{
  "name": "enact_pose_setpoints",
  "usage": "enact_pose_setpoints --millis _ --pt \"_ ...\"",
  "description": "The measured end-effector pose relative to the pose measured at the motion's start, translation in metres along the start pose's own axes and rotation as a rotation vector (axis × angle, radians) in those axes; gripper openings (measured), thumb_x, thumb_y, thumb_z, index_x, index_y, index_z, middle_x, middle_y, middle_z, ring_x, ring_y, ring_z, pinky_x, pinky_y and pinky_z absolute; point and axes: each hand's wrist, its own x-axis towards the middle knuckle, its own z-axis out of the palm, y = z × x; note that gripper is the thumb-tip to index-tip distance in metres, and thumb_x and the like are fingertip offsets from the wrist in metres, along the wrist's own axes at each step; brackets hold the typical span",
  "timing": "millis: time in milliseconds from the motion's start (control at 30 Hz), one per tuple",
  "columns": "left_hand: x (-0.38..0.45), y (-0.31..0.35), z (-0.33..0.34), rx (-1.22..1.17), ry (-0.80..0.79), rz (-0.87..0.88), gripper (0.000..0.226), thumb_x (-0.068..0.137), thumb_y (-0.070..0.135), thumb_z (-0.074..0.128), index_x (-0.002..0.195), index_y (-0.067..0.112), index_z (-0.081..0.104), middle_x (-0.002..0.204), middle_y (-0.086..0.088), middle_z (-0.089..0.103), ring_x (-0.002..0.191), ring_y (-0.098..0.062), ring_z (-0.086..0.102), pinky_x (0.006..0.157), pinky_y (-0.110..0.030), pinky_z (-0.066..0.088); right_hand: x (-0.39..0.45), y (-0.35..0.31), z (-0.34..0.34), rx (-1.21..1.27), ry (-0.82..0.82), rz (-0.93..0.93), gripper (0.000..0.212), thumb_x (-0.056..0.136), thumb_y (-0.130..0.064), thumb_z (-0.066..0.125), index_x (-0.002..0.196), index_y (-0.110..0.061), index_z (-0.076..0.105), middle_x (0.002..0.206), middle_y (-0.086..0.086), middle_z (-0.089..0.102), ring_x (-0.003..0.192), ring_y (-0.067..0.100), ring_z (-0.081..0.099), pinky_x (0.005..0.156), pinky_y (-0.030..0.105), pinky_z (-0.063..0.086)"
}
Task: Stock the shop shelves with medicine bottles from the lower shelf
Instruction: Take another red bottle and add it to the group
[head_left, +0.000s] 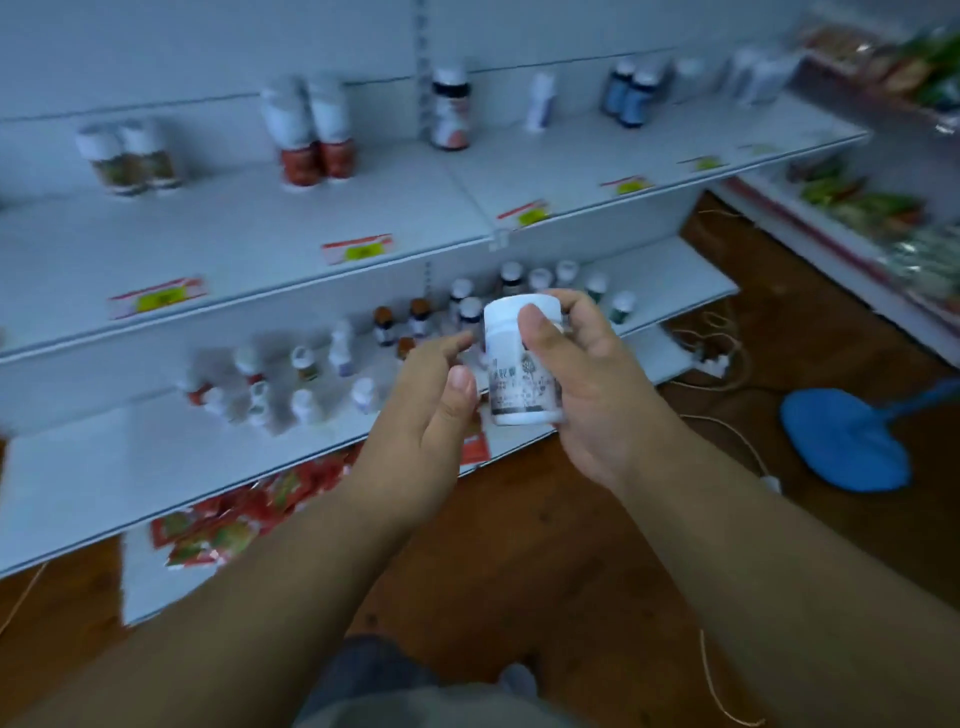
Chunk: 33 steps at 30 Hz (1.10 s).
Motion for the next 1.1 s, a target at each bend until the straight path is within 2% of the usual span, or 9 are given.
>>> enact_pose_setpoints --millis 133,233,300,400,633,800,933,1033,1100 --pt "0.053 0.026 0.051 0.085 -0.095 0.091 0.083 0.09 0.077 0.015 0.145 0.02 0.041 0.138 0.008 0.047 0.128 0.005 0.041 0.099 -0.004 0.028 0.012 -0.046 -0.063 0.01 0.069 -0.018 0.055 0.074 -0.039 0.072 0.118 -0.013 0.051 0.105 0.015 0.063 0.092 0.031 0.066 0.08 0.063 0.054" --pt "0.106 0.037 0.08 0.114 -0.153 0.167 0.075 0.092 0.075 0.017 0.142 0.025 0.043 0.135 0.009 0.049 0.127 -0.003 0.044 0.104 -0.018 0.034 0.04 -0.069 -0.1 -0.003 0.172 -0.05 0.048 0.085 -0.038 0.063 0.124 -0.014 0.05 0.107 0.015 0.063 0.084 0.027 0.067 0.08 0.075 0.046" --pt "0.143 0.041 0.099 0.119 -0.194 0.205 0.073 0.092 0.074 0.018 0.142 0.026 0.043 0.135 0.011 0.049 0.128 -0.006 0.044 0.106 -0.029 0.037 0.064 -0.079 -0.123 -0.019 0.229 -0.089 0.031 0.097 -0.031 0.053 0.125 -0.019 0.053 0.107 0.012 0.065 0.082 0.022 0.069 0.08 0.066 0.051" --pt "0.199 0.042 0.129 0.115 -0.274 0.217 0.079 0.089 0.078 0.018 0.145 0.027 0.04 0.138 0.011 0.047 0.13 -0.005 0.043 0.107 -0.035 0.039 0.097 -0.094 -0.16 -0.071 0.305 -0.178 0.025 0.104 -0.027 0.042 0.126 -0.03 0.054 0.105 -0.002 0.069 0.088 0.014 0.069 0.078 0.041 0.06" --pt "0.315 0.069 0.222 0.116 -0.446 0.269 0.072 0.089 0.071 0.024 0.147 0.031 0.036 0.143 0.011 0.045 0.131 -0.002 0.041 0.108 -0.038 0.04 0.144 -0.141 -0.265 -0.205 0.464 -0.316 0.025 0.1 -0.033 0.043 0.122 -0.026 0.054 0.102 0.004 0.065 0.085 0.017 0.067 0.066 0.03 0.057" --pt "0.377 0.082 0.321 0.144 -0.503 0.276 0.081 0.083 0.082 0.019 0.148 0.034 0.033 0.145 0.015 0.041 0.129 0.005 0.038 0.105 -0.025 0.036 0.174 -0.165 -0.371 -0.277 0.543 -0.324 0.029 0.091 -0.049 0.059 0.113 -0.031 0.057 0.105 0.009 0.067 0.097 0.034 0.068 0.077 0.049 0.06" --pt "0.42 0.09 0.393 0.244 -0.464 0.279 0.091 0.078 0.087 0.013 0.15 0.034 0.03 0.15 0.01 0.038 0.129 0.0 0.038 0.103 -0.026 0.034 0.205 -0.188 -0.456 -0.305 0.491 -0.293 0.015 0.103 -0.029 0.047 0.114 -0.033 0.057 0.108 0.007 0.063 0.097 0.029 0.066 0.076 0.045 0.06" --pt "0.447 0.103 0.426 0.299 -0.427 0.224 0.087 0.079 0.085 0.015 0.15 0.036 0.025 0.152 0.01 0.035 0.132 -0.001 0.034 0.107 -0.029 0.032 0.235 -0.208 -0.501 -0.224 0.469 -0.231 0.019 0.105 -0.035 0.043 0.104 -0.041 0.061 0.103 0.003 0.064 0.09 0.027 0.064 0.076 0.053 0.058" --pt "0.468 0.109 0.441 0.313 -0.394 0.184 0.083 0.08 0.084 0.017 0.15 0.04 0.024 0.153 0.013 0.032 0.135 -0.002 0.032 0.112 -0.035 0.033 0.258 -0.223 -0.522 -0.137 0.41 -0.153 0.018 0.105 -0.036 0.041 0.105 -0.038 0.059 0.101 0.005 0.065 0.088 0.025 0.064 0.07 0.046 0.059"
